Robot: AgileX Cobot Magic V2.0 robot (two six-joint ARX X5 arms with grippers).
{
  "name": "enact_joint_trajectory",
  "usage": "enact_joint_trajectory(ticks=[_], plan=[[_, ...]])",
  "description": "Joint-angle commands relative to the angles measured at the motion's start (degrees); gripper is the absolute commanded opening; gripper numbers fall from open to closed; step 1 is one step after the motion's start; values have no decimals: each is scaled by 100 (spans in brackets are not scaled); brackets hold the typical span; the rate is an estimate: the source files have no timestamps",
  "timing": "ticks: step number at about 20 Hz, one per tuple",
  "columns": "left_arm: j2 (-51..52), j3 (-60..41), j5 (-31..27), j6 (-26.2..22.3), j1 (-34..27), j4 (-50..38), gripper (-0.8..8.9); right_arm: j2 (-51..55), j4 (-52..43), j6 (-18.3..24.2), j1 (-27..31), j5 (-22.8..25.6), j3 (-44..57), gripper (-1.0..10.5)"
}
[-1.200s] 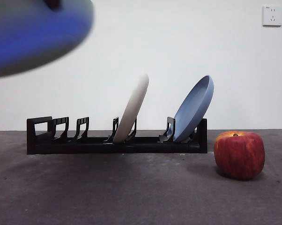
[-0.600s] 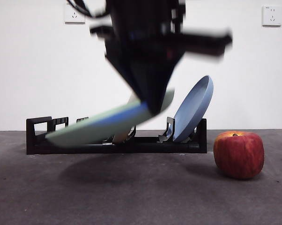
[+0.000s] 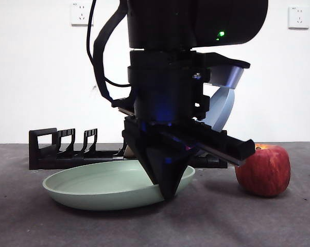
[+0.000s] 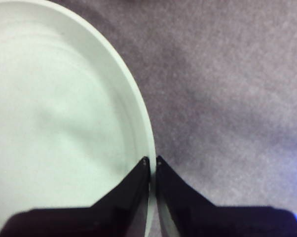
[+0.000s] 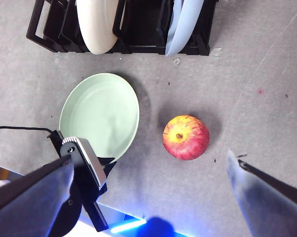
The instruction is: Take the green plate from the plate rack,put the plate on the table,take the apple from the table,put the apple in the plate
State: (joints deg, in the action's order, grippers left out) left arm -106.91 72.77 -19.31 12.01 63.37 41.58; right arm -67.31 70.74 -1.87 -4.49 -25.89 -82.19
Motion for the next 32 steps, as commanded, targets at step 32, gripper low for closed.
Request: enact_joint_trajectory(ticks=[32], plan=[[6590, -26, 1399, 155, -81, 210, 165, 446, 133, -179, -929, 1316, 612, 563]])
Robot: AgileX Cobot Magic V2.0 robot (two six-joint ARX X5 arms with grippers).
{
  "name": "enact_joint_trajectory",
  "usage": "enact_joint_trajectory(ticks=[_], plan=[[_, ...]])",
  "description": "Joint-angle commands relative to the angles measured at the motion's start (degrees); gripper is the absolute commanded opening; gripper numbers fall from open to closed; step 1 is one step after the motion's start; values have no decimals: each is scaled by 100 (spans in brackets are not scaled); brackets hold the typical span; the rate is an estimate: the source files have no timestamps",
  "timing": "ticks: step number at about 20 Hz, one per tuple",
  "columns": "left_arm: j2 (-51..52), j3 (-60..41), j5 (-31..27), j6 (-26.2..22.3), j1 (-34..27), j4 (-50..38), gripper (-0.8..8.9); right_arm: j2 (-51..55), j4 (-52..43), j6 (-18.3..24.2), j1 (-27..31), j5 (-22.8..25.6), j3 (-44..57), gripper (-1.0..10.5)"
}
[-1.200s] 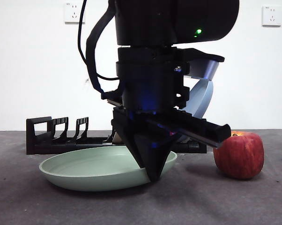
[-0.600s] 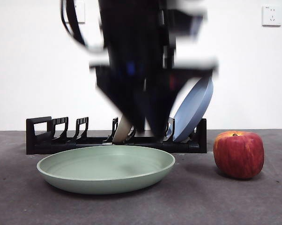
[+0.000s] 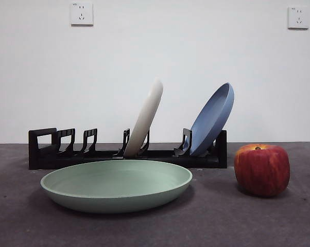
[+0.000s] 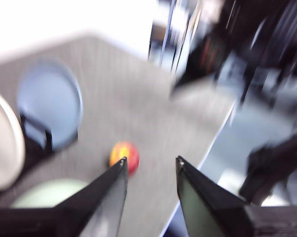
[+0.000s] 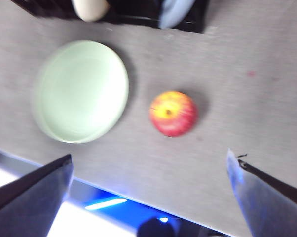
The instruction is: Take the green plate from the plate rack,put the plate on the table,take the apple from the table,put the apple in the plate
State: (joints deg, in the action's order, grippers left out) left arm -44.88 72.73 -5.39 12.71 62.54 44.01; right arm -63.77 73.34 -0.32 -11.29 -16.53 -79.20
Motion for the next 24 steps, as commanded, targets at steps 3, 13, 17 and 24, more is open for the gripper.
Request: enact_joint_trajectory(ticks=[3, 13, 17, 24], plan=[[1156, -22, 7, 192, 2, 13, 165, 367, -879, -933, -1032, 1045, 1246, 563], [1582, -20, 2, 334, 4, 621, 165, -809, -3169, -1561, -2059, 2151, 2691, 563], [1563, -20, 4, 339, 4, 627, 165, -1521, -3676, -1554, -2057, 2304, 2691, 563], [1563, -20, -15, 341, 4, 704, 165, -2264, -3947, -1539, -2052, 2455, 2691, 371]])
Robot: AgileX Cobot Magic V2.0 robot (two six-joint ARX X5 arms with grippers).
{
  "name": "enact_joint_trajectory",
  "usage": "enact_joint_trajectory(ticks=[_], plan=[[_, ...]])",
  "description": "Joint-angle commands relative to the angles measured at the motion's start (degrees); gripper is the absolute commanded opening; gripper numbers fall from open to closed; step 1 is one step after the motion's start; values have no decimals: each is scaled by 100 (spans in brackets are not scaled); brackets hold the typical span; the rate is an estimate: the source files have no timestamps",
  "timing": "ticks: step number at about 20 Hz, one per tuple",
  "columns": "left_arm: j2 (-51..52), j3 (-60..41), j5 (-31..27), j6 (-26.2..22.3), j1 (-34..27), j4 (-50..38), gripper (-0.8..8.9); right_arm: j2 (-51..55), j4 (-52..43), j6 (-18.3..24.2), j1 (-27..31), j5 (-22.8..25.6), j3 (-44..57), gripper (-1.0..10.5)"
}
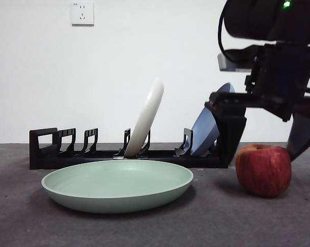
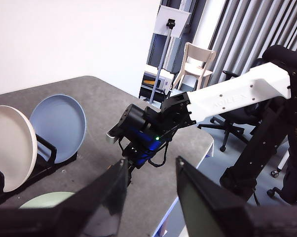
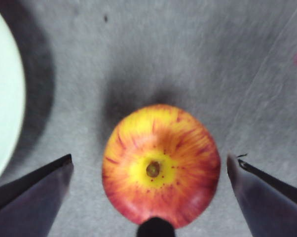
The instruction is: Take the green plate from the plate rack,put the plate on the table,take the apple from the table,put the apple in the plate
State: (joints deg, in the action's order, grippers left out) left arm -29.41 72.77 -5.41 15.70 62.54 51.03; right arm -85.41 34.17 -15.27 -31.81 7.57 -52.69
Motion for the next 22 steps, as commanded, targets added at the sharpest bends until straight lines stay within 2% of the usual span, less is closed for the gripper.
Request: enact_joint_trajectory(ticks=[1, 3, 4, 7, 9, 14, 15, 18, 22], plan=[[15, -24, -13, 57, 4, 24, 165, -136, -33, 11, 0, 44, 39, 268], [15, -24, -15, 57, 4, 50, 165, -133, -31, 50, 0, 44, 39, 32], [15, -24, -15, 57, 4, 50, 165, -133, -26, 52, 0, 42, 33, -17], [15, -24, -15, 57, 4, 50, 165, -131, 385, 74, -2, 31, -232, -12], [15, -24, -17, 57, 4, 46, 165, -131, 800, 186, -13, -170, -669, -12], [15, -24, -15, 57, 4, 44, 165, -133, 1053, 337, -210, -2017, -1875, -12], [15, -24, -17, 57, 4, 44, 165, -133, 979, 339, -354, -2157, -2044, -12], [-2, -24, -17, 57, 4, 42, 165, -151, 584, 348, -916, -1932, -2317, -12], [-13, -24, -17, 57, 4, 42, 165, -455, 120, 328, -1488, -1353, -2411, -12]])
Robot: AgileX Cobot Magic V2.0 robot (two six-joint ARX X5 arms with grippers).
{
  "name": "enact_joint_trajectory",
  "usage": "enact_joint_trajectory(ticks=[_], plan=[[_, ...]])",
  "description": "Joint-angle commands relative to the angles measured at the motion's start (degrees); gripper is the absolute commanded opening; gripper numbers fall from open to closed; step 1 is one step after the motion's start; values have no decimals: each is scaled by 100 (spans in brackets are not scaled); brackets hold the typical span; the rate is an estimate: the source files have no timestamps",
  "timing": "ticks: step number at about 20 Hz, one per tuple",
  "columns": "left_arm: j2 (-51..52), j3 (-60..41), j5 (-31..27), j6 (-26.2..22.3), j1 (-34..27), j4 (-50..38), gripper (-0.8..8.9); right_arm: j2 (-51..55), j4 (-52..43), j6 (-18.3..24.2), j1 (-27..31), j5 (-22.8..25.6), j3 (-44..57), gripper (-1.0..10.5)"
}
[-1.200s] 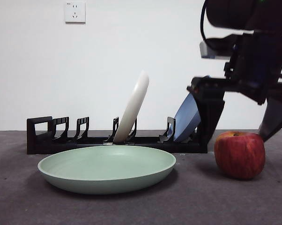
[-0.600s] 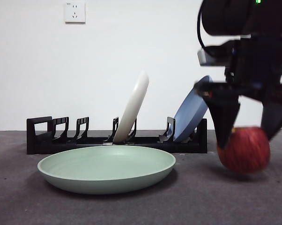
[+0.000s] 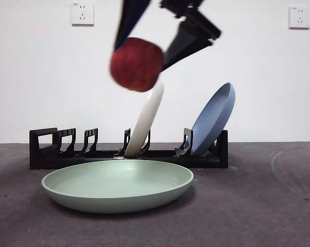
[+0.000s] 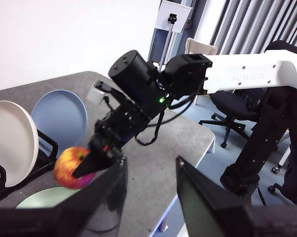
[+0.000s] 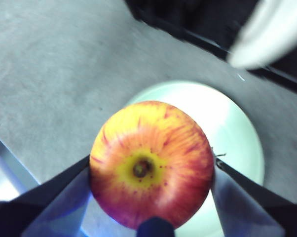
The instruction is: Take the green plate from the plate rack,put the plate on the table,take the apple from the table,put the apple in the plate
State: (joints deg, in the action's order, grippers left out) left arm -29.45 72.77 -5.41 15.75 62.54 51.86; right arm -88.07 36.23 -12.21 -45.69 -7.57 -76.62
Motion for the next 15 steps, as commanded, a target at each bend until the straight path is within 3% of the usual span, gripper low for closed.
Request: enact_joint_trajectory(ticks=[1, 15], plan=[[-15, -24, -17, 55, 4, -42, 165, -297, -116, 20, -160, 254, -17, -12], [-190, -24, -17, 72, 4, -24, 165, -1714, -157, -66, -254, 581, -17, -12]])
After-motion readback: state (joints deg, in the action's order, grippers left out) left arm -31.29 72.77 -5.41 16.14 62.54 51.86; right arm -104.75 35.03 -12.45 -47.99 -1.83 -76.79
